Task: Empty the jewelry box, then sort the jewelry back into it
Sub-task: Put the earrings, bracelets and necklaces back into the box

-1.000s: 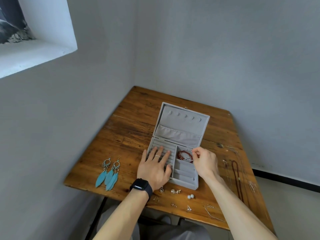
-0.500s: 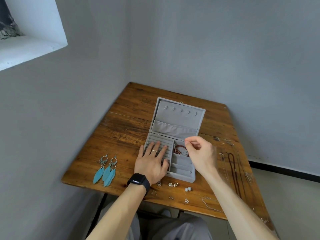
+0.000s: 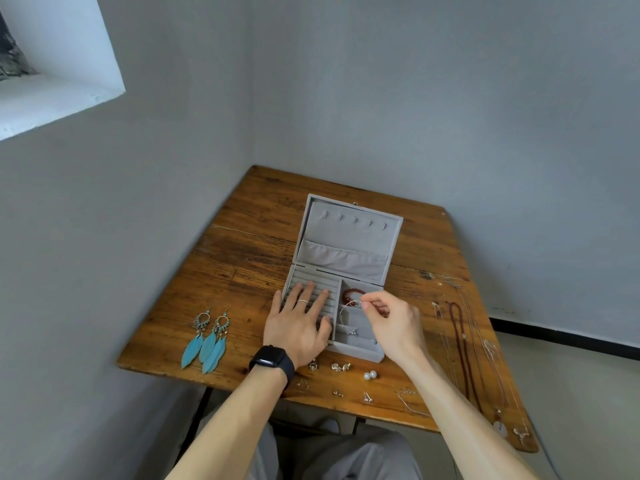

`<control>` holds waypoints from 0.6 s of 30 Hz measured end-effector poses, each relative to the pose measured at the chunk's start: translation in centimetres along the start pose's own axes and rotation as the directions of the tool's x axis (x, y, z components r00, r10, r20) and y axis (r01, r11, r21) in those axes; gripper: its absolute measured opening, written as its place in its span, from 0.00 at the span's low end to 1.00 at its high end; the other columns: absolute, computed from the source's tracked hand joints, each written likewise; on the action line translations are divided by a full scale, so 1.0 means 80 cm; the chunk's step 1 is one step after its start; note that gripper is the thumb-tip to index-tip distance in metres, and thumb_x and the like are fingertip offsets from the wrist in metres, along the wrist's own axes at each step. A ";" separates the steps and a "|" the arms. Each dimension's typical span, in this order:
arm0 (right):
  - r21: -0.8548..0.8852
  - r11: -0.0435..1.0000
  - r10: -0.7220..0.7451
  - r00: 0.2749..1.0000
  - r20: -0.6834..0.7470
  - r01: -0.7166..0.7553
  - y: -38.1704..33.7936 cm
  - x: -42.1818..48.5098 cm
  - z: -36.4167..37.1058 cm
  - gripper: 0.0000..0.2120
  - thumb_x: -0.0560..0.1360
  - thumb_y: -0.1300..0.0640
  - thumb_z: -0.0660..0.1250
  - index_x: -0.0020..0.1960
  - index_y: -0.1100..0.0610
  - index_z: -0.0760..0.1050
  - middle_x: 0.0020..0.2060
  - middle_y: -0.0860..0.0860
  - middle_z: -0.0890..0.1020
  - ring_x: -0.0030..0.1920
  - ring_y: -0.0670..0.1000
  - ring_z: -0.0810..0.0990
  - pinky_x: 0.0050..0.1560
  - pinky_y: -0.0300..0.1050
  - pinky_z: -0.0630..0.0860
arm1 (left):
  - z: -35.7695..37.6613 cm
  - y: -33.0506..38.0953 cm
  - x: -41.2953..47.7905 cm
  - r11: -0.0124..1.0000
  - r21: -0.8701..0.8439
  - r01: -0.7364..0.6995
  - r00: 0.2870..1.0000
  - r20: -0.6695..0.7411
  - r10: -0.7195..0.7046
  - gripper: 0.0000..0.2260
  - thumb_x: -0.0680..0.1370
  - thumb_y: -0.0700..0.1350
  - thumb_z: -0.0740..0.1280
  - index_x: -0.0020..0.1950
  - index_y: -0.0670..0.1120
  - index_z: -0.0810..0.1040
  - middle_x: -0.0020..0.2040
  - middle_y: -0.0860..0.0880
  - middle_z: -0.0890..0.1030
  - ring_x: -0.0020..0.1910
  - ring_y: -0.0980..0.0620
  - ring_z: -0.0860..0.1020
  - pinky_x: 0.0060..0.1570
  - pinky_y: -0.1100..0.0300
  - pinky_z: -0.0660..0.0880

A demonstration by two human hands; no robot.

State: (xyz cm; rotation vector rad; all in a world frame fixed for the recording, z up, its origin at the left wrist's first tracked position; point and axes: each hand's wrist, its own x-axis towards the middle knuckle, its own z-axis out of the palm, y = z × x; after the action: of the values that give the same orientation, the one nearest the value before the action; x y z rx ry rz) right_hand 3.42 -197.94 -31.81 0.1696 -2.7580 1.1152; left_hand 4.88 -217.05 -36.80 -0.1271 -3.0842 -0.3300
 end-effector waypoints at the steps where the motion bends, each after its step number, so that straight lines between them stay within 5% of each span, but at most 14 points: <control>1: 0.015 1.000 -0.018 1.000 -0.006 0.018 -0.005 0.002 0.000 0.05 0.78 0.56 0.70 0.51 0.48 0.84 0.43 0.37 0.83 0.45 0.32 0.79 0.45 0.24 0.72 | -0.001 0.000 0.000 1.000 -0.003 0.002 1.000 0.001 -0.002 0.29 0.79 0.60 0.39 0.82 0.58 0.50 0.82 0.51 0.53 0.81 0.50 0.48 0.78 0.44 0.43; 15: -0.013 0.997 -0.070 0.998 0.006 0.070 0.004 -0.003 0.006 0.06 0.77 0.57 0.70 0.51 0.48 0.83 0.45 0.40 0.84 0.46 0.36 0.80 0.43 0.25 0.73 | -0.006 0.001 -0.001 1.000 0.003 -0.003 1.000 0.025 0.003 0.30 0.79 0.60 0.39 0.82 0.58 0.48 0.82 0.51 0.51 0.81 0.50 0.47 0.78 0.43 0.44; 18: -0.112 0.991 -0.078 0.997 -0.013 0.076 0.019 -0.009 0.004 0.06 0.77 0.58 0.70 0.52 0.50 0.83 0.45 0.43 0.84 0.46 0.42 0.80 0.46 0.34 0.76 | -0.007 0.001 -0.002 1.000 0.002 -0.005 1.000 0.026 0.005 0.30 0.79 0.60 0.39 0.82 0.58 0.48 0.82 0.51 0.51 0.81 0.50 0.47 0.78 0.43 0.44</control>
State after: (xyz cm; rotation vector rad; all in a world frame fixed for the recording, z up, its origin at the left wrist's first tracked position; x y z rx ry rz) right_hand 3.82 -197.04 -33.25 0.2487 -2.7638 0.9369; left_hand 5.03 -217.12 -36.22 -0.1407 -3.1090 -0.3274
